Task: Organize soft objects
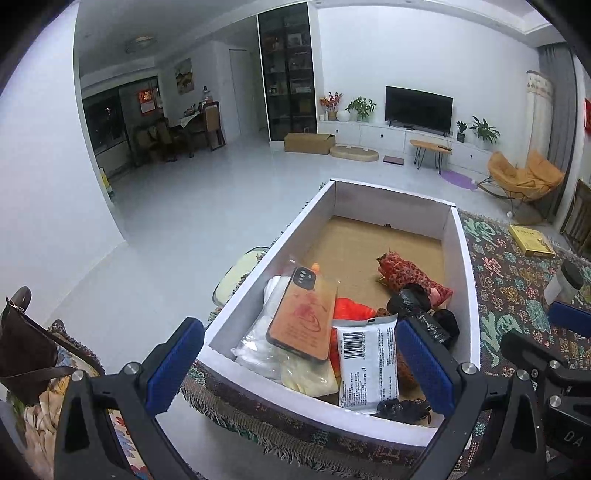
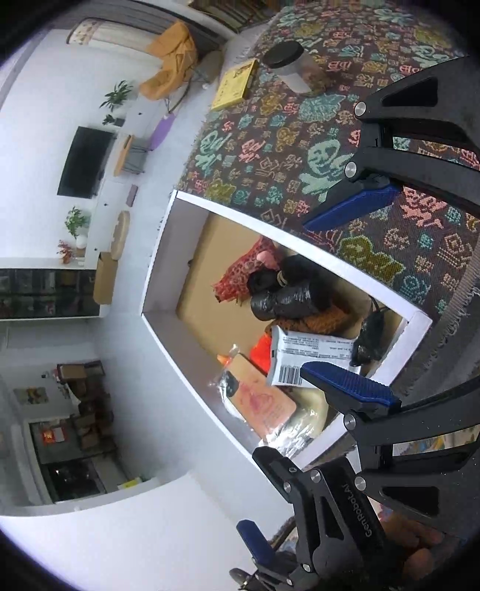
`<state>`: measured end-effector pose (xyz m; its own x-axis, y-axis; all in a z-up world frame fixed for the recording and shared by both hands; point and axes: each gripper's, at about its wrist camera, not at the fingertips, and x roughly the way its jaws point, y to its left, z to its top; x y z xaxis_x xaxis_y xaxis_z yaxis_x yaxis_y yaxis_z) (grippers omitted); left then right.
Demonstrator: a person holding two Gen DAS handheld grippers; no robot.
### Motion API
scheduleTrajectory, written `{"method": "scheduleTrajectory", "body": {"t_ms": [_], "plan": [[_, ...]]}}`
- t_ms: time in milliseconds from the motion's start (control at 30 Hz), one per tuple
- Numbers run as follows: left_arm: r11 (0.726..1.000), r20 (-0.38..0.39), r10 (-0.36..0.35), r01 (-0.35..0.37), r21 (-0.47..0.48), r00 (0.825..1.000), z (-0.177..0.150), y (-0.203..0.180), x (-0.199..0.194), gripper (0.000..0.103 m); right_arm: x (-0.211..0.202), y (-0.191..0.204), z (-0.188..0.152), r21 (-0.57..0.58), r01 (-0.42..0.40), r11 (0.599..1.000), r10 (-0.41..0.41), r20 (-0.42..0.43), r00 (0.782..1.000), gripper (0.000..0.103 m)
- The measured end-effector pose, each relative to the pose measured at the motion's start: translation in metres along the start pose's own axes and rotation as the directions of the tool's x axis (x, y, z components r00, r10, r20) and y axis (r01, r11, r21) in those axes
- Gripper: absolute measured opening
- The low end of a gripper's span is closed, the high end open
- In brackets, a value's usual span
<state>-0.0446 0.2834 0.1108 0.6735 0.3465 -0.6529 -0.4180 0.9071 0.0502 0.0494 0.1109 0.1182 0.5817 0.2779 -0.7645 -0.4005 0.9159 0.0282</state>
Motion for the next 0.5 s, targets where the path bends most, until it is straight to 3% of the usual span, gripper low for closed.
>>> {"method": "scheduleTrajectory", "body": {"t_ms": [500], "plan": [[1.0,-0.001,-0.002,0.002,-0.002,1.0,0.0007,-0.0023,0.0014,0.103,0.0018,-0.0024,0.0001,0.004,0.001,1.0,-0.001,-0.005,1.0,0.076]]}}
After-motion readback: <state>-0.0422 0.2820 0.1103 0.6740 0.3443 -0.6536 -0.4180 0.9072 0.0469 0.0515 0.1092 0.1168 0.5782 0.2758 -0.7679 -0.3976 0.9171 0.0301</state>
